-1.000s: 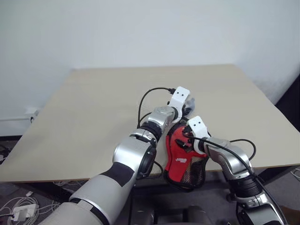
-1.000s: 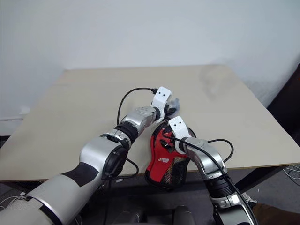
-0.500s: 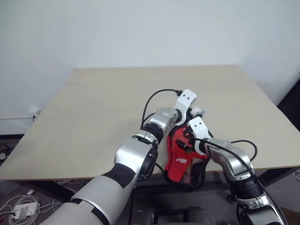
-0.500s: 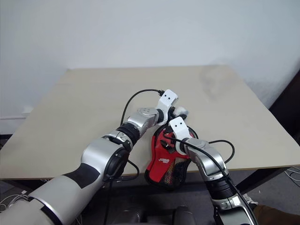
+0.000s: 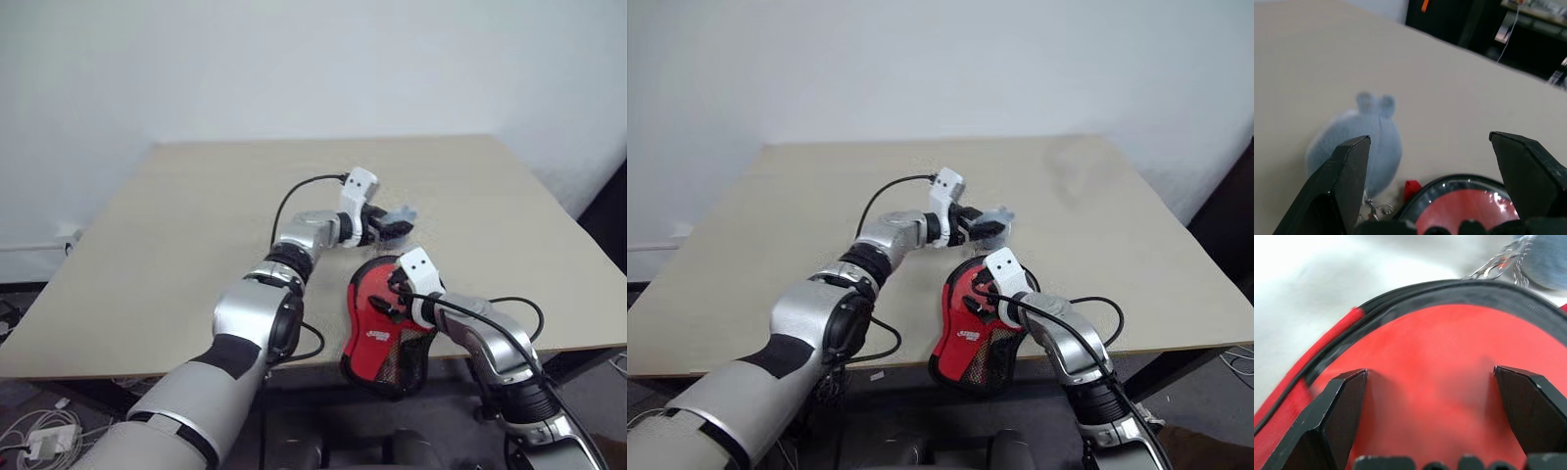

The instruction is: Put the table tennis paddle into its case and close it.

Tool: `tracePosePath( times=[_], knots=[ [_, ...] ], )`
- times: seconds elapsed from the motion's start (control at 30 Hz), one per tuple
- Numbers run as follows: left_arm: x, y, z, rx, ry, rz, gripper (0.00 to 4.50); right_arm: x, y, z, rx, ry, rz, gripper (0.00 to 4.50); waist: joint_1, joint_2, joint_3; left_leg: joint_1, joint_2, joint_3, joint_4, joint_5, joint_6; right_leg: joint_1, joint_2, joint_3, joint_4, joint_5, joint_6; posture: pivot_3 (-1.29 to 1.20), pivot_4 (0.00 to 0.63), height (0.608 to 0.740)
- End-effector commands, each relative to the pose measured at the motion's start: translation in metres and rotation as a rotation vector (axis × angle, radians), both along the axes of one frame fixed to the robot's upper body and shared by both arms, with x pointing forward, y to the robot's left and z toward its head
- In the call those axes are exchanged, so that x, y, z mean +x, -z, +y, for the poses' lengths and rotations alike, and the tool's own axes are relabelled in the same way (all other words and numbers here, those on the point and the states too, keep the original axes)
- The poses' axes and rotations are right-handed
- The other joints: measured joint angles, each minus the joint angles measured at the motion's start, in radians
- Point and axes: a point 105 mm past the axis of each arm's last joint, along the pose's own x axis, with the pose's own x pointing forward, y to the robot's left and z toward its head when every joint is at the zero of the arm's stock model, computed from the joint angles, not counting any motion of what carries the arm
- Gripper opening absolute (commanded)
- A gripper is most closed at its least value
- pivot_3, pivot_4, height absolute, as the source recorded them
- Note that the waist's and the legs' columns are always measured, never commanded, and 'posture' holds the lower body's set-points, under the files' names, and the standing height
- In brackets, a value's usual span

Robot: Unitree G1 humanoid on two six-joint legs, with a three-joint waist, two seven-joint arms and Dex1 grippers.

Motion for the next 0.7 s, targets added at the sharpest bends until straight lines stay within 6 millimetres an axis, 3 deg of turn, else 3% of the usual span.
tracePosePath(
  times=[0.03,0.17,0.33,0.53,0.7],
  knots=[
    [0.006,-0.034,0.022,-0.063,0.029,-0.073,4.13,-0.002,-0.012,-0.002,0.026,-0.026,-0.032,4.50,-0.008,0.000,0.000,0.000,0.000,0.000,0.000,0.000,0.000,0.000,0.000,0.000,0.000,0.000,0.000,0.00,0.000,0.740],
    [0.011,-0.032,0.056,-0.096,-0.039,0.000,4.13,0.005,-0.030,-0.007,0.027,-0.012,-0.090,4.50,-0.017,0.000,0.000,-0.001,0.000,-0.001,0.000,0.000,0.000,-0.001,0.000,0.000,0.000,0.000,0.000,0.00,0.000,0.740],
    [-0.012,-0.001,0.078,0.037,0.129,0.030,4.13,0.035,-0.057,-0.031,0.086,0.158,-0.187,4.50,-0.023,0.001,0.001,-0.001,0.000,-0.001,-0.001,0.000,0.000,-0.002,0.000,0.001,0.000,0.000,0.000,0.00,0.000,0.740],
    [-0.052,0.018,0.076,0.085,0.344,0.077,4.13,0.053,-0.072,-0.049,0.119,0.258,-0.241,4.50,-0.022,0.001,0.001,-0.002,0.000,-0.001,-0.001,0.000,0.000,-0.003,0.000,0.001,0.001,0.003,-0.005,0.00,0.000,0.740],
    [-0.075,0.025,0.045,0.036,0.379,0.108,4.13,0.064,-0.076,-0.047,0.126,0.264,-0.245,4.50,-0.022,0.001,0.001,-0.002,0.000,-0.001,-0.001,0.000,0.000,-0.004,0.000,0.004,0.001,0.004,-0.007,0.00,0.000,0.740]
  ],
)
